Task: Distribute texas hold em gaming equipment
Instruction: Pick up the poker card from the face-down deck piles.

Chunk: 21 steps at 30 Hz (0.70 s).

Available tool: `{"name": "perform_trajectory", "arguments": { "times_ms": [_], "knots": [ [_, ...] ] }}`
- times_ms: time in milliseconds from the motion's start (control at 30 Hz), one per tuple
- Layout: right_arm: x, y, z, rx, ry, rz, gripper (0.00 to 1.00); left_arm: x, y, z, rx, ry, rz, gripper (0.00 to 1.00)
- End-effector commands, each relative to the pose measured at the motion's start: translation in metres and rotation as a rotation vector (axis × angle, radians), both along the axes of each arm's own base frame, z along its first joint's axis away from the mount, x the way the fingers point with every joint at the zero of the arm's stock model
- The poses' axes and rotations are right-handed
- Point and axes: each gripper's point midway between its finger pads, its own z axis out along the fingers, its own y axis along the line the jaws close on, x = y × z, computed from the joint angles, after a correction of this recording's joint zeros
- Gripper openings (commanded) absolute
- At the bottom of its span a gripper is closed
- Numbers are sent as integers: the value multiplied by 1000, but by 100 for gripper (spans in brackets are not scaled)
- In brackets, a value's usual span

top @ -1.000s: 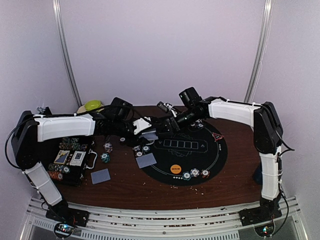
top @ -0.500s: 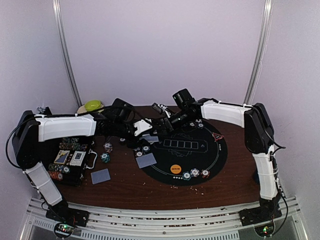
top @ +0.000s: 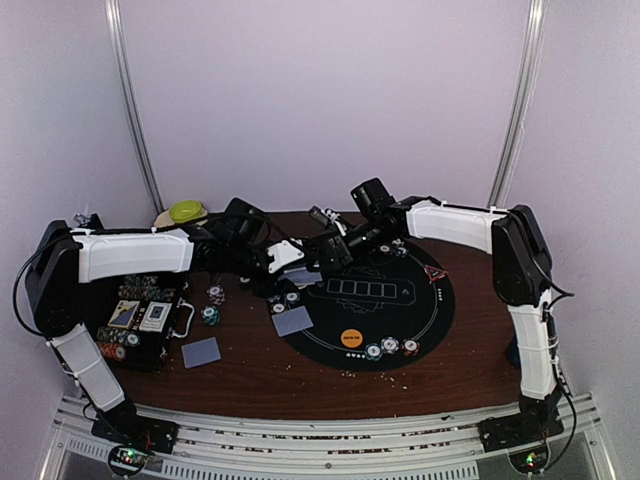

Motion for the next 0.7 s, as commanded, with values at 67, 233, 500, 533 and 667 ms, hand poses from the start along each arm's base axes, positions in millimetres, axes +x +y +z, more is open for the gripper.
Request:
{"name": "perform_trajectory", "arguments": {
  "times_ms": [67,233,500,533,667],
  "knots": [
    [2,-14,8,-11,-18,-3,37,1,-15,18,-59,-42,-44,4],
    [-15,-14,22,34,10,75,26,2,-14,16,-55,-45,-39,4],
    [-28,-19,31,47,5,129,1,3,-13,14,-51,-44,-35,4],
    [-30,-20,31,48,6,134,0,3,-14,14,-51,-45,-35,4],
    [-33,-24,33,53,11,148,0,3,-14,14,-50,-47,-35,4]
  ]
}}
